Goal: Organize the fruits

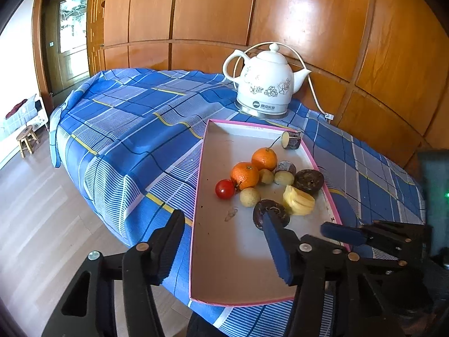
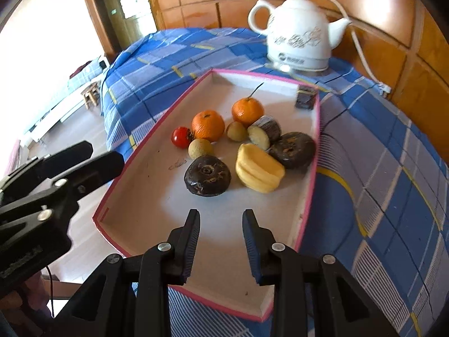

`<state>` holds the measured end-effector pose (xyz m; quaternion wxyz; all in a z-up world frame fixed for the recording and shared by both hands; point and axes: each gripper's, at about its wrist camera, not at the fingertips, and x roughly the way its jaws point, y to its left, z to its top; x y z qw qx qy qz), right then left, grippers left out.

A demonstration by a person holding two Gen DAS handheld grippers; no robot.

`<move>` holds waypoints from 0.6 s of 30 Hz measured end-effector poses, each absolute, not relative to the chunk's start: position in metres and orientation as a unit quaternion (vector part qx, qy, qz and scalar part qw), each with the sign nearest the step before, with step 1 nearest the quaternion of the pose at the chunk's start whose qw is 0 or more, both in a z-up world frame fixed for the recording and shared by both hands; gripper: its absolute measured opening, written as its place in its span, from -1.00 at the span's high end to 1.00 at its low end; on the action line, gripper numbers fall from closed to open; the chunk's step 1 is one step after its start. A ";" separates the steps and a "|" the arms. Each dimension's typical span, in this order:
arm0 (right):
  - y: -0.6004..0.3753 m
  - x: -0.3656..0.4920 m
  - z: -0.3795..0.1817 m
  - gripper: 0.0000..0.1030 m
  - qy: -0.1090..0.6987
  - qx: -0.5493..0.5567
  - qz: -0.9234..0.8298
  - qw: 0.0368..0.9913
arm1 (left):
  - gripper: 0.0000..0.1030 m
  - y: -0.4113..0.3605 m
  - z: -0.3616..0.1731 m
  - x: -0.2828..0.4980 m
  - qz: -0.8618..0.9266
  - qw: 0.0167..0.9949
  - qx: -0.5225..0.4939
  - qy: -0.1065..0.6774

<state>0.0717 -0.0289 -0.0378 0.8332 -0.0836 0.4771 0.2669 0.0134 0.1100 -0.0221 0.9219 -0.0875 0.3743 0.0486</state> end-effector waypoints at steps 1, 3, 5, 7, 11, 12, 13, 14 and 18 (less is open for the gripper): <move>-0.033 0.069 -0.034 0.37 0.471 -0.079 0.258 0.839 | -0.18 0.109 -0.022 0.013 0.048 0.922 -0.087 0.373; -0.039 0.065 -0.029 0.35 0.463 -0.068 0.244 0.849 | -0.25 0.106 -0.021 0.011 0.047 0.924 -0.085 0.370; -0.047 0.061 -0.025 0.31 0.456 -0.058 0.229 0.858 | -0.32 0.104 -0.020 0.009 0.047 0.925 -0.084 0.367; -0.056 0.057 -0.021 0.29 0.448 -0.048 0.207 0.869 | -0.41 0.102 -0.018 0.007 0.048 0.928 -0.081 0.362; -0.071 0.048 -0.015 0.27 0.432 -0.034 0.169 0.885 | -0.52 0.096 -0.018 0.001 0.053 0.929 -0.079 0.357; -0.074 0.044 -0.013 0.27 0.426 -0.035 0.159 0.890 | -0.61 0.095 -0.018 -0.001 0.056 0.930 -0.079 0.356; -0.076 0.042 -0.012 0.27 0.423 -0.036 0.154 0.892 | -0.70 0.093 -0.018 -0.003 0.057 0.930 -0.078 0.354; -0.078 0.038 -0.010 0.26 0.418 -0.037 0.149 0.895 | -0.73 0.091 -0.019 -0.005 0.058 0.931 -0.076 0.352; -0.084 0.028 -0.004 0.14 0.400 -0.043 0.120 0.908 | -0.99 0.086 -0.017 -0.013 0.059 0.935 -0.070 0.341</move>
